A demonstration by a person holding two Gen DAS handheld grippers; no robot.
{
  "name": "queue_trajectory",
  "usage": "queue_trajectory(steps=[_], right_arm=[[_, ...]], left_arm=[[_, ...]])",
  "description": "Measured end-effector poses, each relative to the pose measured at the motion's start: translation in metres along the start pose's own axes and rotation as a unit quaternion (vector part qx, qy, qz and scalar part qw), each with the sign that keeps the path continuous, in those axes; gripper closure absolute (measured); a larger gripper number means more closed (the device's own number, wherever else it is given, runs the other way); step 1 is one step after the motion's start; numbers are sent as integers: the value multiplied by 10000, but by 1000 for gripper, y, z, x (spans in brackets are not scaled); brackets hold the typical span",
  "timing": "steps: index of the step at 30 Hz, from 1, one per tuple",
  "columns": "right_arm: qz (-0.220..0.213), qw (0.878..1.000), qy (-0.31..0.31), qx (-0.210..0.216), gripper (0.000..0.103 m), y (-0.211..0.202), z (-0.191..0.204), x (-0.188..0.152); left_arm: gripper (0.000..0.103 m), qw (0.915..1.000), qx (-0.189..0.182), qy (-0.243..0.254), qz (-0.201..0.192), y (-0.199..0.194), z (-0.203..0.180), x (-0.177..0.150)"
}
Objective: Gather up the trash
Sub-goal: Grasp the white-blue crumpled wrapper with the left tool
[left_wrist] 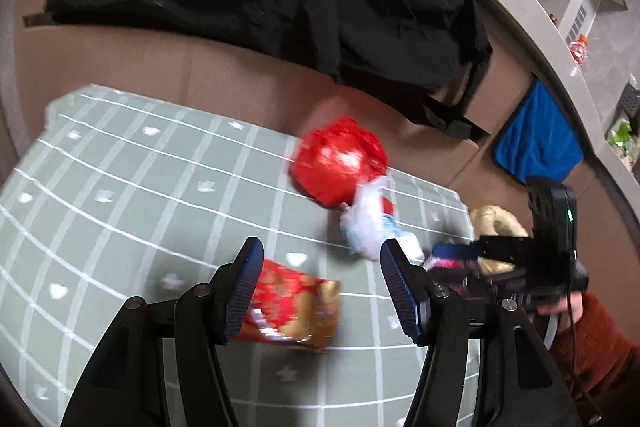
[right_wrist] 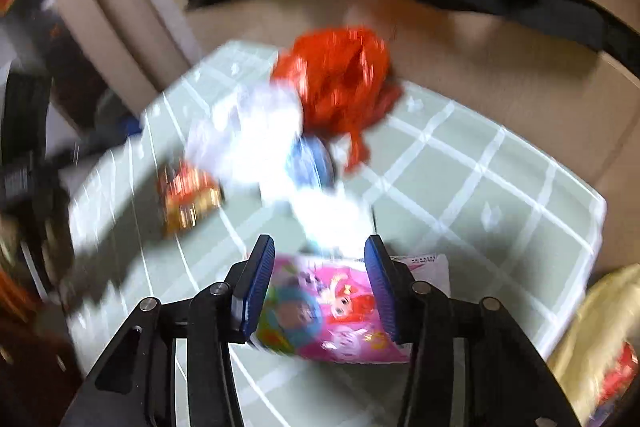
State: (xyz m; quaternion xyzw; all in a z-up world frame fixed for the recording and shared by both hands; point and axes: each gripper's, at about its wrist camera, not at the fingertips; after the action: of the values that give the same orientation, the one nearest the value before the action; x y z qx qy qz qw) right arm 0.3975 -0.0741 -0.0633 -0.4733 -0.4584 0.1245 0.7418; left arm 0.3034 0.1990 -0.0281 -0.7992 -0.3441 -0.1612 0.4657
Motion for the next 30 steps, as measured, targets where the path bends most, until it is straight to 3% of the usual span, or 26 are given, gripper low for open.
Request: queue_trajectory(steps=[2, 5, 9, 13, 15, 17, 18, 21, 25, 30], right_arm=[[-27, 9996, -6, -264, 59, -15, 2, -11], [-505, 9972, 269, -471, 56, -50, -2, -24], [-1237, 9867, 953, -462, 52, -94, -12, -47], [-1280, 9833, 1172, -546, 50, -102, -7, -60], [-1144, 9872, 957, -565, 50, -100, 4, -62], [-939, 9914, 615, -677, 50, -95, 13, -56], [-847, 9924, 477, -755, 50, -93, 15, -54], [-759, 9929, 343, -855, 50, -87, 14, -45], [-787, 9953, 267, -492, 49, -78, 21, -27], [-504, 9966, -651, -72, 47, -31, 68, 15]], left_arm=[[41, 9998, 35, 160, 76, 15, -12, -4], [39, 9992, 179, 318, 147, 36, -24, -5], [39, 9994, 219, 11, 281, 72, -27, 6], [40, 9979, 210, -286, 542, 101, -26, 11], [68, 9960, 117, -564, 689, 104, -24, 10], [86, 9934, -41, -801, 821, 100, -23, 8], [87, 9937, -88, -781, 795, 96, -23, 7], [92, 9970, -109, -589, 498, 67, -25, 3], [93, 9986, 108, -482, -193, 4, -10, 3], [93, 9887, 703, -717, -1112, -73, 26, 12]])
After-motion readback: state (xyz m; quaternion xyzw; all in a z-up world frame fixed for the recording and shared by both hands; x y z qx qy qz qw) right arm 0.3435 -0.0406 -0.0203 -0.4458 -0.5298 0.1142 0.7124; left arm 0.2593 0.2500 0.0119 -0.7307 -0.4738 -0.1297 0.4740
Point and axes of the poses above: each gripper's, at about its wrist camera, not at the fingertips, and y roughly the way its jaws point, z to its left, x to its top, and after that the axes turned 10 degrees about -y, right-handed
